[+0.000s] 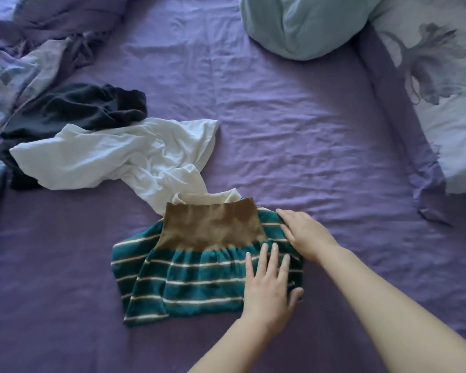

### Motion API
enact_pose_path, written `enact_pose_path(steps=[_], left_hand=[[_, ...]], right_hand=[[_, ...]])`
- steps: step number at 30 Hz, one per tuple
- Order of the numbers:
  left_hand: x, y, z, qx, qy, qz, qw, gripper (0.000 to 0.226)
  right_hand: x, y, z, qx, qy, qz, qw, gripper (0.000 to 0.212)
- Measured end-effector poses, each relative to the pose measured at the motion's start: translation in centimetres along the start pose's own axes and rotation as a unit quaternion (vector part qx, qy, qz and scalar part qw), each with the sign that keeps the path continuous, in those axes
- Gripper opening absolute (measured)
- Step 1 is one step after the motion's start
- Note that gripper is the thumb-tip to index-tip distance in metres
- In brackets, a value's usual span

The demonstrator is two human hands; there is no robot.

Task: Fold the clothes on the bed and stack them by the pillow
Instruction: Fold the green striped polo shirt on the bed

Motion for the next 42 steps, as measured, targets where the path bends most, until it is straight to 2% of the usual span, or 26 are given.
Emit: enact_pose_path(steps=[3, 7, 10, 16, 19, 22, 24, 26, 28, 29, 31, 34, 36, 42], left_hand=[[-1.8, -1.5, -1.3, -0.027, -0.014, -0.06, 0.998, 0.051], [-2.6, -1.5, -1.3, -0.053, -0.013, -0.066, 0.996, 0.036], [-1.5, -0.9, -1.3, -0.039, -0.028, -0.081, 0.996, 0.022], [2.0, -2.4, -1.1, -0.007, -0.091, -0.183, 0.979, 0.009], [3.2, -3.8, 0.3, 0.05, -0.165, -0.18, 0.968, 0.007], [4.9, -5.1, 3.3, 0.188, -0.282, -0.15, 0.929, 0.007], [6.1, -6.0, 5.6, 0.253, -0.345, -0.138, 0.893, 0.008], [7.0, -6.9, 8.3, 0.296, -0.397, -0.15, 0.856, 0.016], [7.6, -7.7, 11.2, 0.324, -0.454, -0.155, 0.816, 0.025], [7.6, -8.1, 12.6, 0.33, -0.484, -0.152, 0.796, 0.029], [7.4, -9.2, 15.3, 0.339, -0.534, -0.14, 0.762, 0.031], [6.8, -11.2, 18.3, 0.346, -0.56, -0.109, 0.744, 0.031], [6.3, -12.3, 19.6, 0.341, -0.565, -0.116, 0.742, 0.031], [4.6, -15.7, 22.6, 0.388, -0.573, -0.151, 0.706, 0.026]], right_hand=[[0.3, 0.1, -0.7, 0.013, -0.006, 0.004, 1.0, 0.049], [0.2, 0.1, -0.6, 0.012, -0.011, -0.005, 1.0, 0.049], [0.4, 0.0, -0.5, 0.009, 0.006, -0.013, 1.0, 0.047], [2.5, -0.8, 0.5, 0.005, 0.076, -0.028, 0.997, 0.048], [4.1, -0.9, 2.8, 0.043, 0.063, -0.002, 0.997, 0.041], [5.1, -0.2, 5.6, 0.062, 0.1, 0.025, 0.993, 0.018], [5.7, 0.4, 7.5, 0.061, 0.158, 0.051, 0.984, 0.016], [6.3, 0.7, 9.6, 0.056, 0.207, 0.087, 0.973, 0.02], [6.7, 0.8, 11.6, 0.059, 0.24, 0.143, 0.958, 0.039], [6.7, 0.9, 12.6, 0.062, 0.233, 0.173, 0.955, 0.049], [6.4, 1.3, 14.6, 0.079, 0.181, 0.201, 0.959, 0.048], [5.8, 2.7, 17.7, 0.126, 0.045, 0.123, 0.983, 0.033], [5.5, 3.6, 19.9, 0.122, 0.015, 0.101, 0.987, 0.032], [3.2, 5.9, 27.3, 0.214, -0.118, 0.023, 0.969, 0.036]])
Point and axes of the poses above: each hand's wrist, its own y-axis towards the middle knuckle, its own x-axis out of the back of the hand, z = x × y, the point moved 3 cm from there along y, towards the middle knuckle
